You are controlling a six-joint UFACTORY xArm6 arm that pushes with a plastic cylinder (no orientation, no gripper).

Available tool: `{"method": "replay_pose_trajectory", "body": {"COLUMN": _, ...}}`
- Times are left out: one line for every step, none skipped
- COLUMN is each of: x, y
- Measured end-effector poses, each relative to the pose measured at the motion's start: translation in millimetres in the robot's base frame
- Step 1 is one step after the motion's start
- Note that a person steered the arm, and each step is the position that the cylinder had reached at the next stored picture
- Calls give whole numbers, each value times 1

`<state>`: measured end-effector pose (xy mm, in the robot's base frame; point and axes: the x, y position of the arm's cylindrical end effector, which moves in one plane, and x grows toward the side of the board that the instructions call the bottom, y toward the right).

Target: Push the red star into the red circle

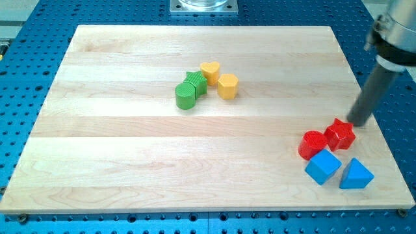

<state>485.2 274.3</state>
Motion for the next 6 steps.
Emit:
{"method": "replay_pose_trajectory", "body": {"x": 19, "y": 1}}
{"method": "replay_pose_trajectory", "body": {"x": 54, "y": 1}}
{"method": "replay_pose_trajectory", "body": {"x": 56, "y": -4}}
{"method": "replay_pose_trajectory", "body": {"x": 10, "y": -39}}
{"method": "replay_pose_trajectory", "body": {"x": 10, "y": -58}}
{"method": "replay_pose_trajectory", "body": {"x": 9, "y": -56}}
